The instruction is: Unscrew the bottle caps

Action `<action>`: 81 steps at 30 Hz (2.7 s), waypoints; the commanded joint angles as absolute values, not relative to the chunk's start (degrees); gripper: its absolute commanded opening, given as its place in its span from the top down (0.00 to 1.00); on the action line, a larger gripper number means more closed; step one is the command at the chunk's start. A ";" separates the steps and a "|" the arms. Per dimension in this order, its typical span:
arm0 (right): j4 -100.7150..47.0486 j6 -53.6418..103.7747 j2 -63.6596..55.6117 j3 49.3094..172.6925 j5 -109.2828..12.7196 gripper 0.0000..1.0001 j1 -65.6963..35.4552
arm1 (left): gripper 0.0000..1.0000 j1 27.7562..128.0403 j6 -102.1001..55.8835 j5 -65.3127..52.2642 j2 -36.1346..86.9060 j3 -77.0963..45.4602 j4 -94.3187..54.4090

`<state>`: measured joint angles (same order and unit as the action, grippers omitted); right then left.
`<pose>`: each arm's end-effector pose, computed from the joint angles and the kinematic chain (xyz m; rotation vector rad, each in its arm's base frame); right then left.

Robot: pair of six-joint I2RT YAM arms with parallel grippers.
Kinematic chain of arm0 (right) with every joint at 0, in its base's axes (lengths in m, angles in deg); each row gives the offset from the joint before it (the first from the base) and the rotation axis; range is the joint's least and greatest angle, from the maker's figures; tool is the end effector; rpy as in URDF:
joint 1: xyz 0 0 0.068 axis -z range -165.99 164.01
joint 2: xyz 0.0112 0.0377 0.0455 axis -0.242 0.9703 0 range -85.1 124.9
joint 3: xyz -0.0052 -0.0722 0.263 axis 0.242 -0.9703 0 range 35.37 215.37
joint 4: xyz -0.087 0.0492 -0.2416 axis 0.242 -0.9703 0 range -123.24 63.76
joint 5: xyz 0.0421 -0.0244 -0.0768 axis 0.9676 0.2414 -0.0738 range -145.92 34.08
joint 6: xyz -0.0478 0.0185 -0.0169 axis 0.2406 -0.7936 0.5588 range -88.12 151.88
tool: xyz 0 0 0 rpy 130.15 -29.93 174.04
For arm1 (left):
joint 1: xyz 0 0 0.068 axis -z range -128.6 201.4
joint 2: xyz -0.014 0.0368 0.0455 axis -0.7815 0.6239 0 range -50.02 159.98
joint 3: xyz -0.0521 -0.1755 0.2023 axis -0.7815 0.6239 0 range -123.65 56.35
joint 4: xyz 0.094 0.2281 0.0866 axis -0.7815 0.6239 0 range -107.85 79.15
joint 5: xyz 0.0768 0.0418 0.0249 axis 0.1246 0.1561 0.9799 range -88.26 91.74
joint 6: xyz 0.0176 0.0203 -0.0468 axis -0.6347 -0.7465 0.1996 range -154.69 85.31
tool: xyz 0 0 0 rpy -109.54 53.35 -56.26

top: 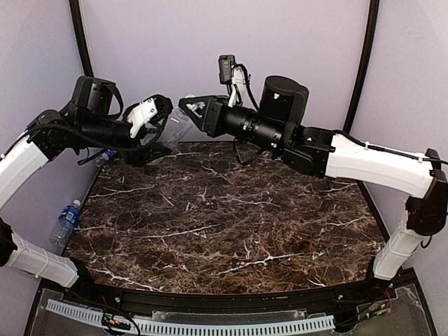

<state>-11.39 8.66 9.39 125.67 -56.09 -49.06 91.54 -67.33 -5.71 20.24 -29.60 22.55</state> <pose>0.1800 0.3540 0.4389 -0.5097 1.4142 1.2378 0.1880 -0.1646 0.4403 1.2554 1.5626 -0.2138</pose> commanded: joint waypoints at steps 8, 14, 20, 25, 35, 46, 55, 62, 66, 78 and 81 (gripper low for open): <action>-20.81 2.29 6.16 126.62 -46.12 0.02 -44.06 | 0.46 91.27 -81.34 6.70 19.22 -28.05 21.49; -29.01 3.36 3.40 127.00 -44.35 0.01 -42.89 | 0.49 92.31 -96.12 20.94 17.11 -20.48 8.34; -29.44 -3.19 5.20 127.99 -36.24 0.02 -38.69 | 0.50 94.28 -114.18 25.61 13.89 -11.10 -15.34; -30.19 -3.11 8.11 130.74 -30.99 0.09 -38.55 | 0.51 95.37 -132.28 19.61 9.84 0.39 -36.63; -24.83 -4.17 9.74 128.01 -27.63 0.23 -39.33 | 0.53 96.84 -138.80 20.05 9.03 5.89 -47.22; -23.12 -6.36 11.38 126.69 -27.41 0.37 -39.73 | 0.55 96.84 -139.09 21.49 9.59 5.62 -46.16; -22.84 -6.65 12.12 126.95 -27.51 0.74 -40.22 | 0.56 96.84 -139.05 21.99 9.65 5.35 -45.22; -24.51 -4.02 12.73 128.27 -28.39 1.00 -40.31 | 0.57 97.01 -138.55 20.95 8.30 6.89 -42.66; -30.14 9.54 12.47 130.43 -33.41 1.00 -42.94 | 0.58 97.01 -132.38 20.33 6.71 4.41 -27.11; -32.63 67.30 7.77 123.16 -56.03 1.00 -57.04 | 0.63 97.02 -101.52 6.95 6.82 -10.53 24.53; -32.50 78.51 7.71 121.67 -61.48 1.00 -59.81 | 0.63 97.01 -99.62 3.83 6.68 -11.77 28.01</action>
<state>-33.61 56.15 9.50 123.40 -57.11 -55.62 96.68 -106.67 12.35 6.86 -9.60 14.70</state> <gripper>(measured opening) 0.284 0.537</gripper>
